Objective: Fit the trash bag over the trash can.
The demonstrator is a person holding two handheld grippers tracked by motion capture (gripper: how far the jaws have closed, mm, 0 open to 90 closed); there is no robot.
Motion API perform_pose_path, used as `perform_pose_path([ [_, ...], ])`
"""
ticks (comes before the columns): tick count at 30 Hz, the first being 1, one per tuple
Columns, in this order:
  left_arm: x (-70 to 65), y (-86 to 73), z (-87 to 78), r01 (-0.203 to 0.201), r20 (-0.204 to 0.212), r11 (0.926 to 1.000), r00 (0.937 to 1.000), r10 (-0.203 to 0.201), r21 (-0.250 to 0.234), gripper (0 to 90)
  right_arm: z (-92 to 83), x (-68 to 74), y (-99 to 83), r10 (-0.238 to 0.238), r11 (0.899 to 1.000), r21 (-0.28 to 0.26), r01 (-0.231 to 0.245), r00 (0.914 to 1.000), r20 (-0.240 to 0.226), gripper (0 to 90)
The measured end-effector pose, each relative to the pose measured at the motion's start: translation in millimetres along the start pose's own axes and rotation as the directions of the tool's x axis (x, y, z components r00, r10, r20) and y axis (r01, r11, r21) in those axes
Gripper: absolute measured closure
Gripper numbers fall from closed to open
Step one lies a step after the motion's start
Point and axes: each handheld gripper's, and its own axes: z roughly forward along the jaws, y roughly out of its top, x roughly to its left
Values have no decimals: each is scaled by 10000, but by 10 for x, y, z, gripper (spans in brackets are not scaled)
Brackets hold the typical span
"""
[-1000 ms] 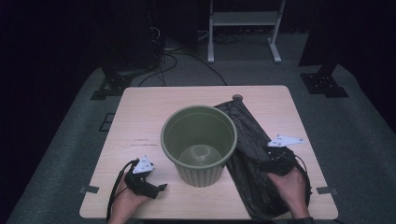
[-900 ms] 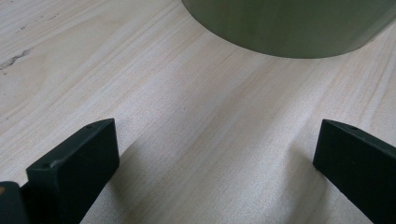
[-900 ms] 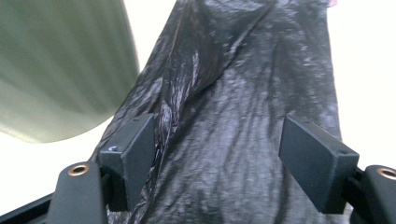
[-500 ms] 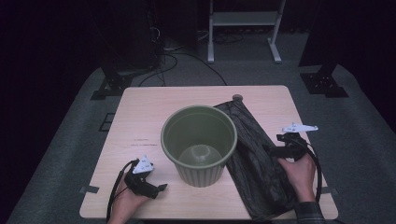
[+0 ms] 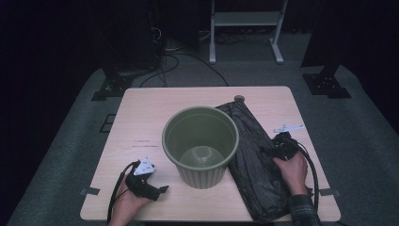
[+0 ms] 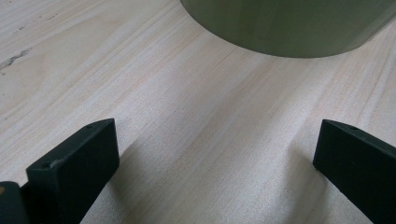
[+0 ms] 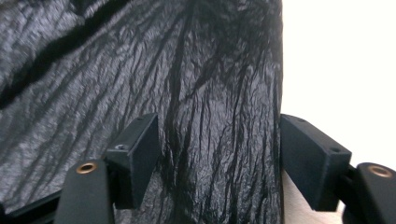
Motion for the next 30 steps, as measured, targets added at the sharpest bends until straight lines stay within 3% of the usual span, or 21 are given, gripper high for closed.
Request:
perform_pose_path([
  [5,0,0,0,-3,9,10000,10000,3,-3,0,-13,43,-5,-523,9986,67,521,9979,395,476],
  [8,-1,0,0,-4,6,10000,10000,4,-4,0,-25,51,-22,-560,9984,-34,562,9979,316,553],
  [9,-1,0,0,-3,5,10000,10000,3,-4,0,-35,61,-44,-657,9976,-192,662,9976,223,659],
  [13,0,0,0,-4,13,10000,10000,4,-3,0,-60,70,-69,-618,9979,-187,617,9981,-53,870],
  [21,-1,0,0,-4,9,10000,10000,4,-5,0,-67,109,-69,-841,9965,-66,838,9950,-539,892],
  [30,0,0,0,-6,12,10000,10000,6,-3,0,-2,315,-20,-1137,9933,29,1153,9833,-1424,891],
])
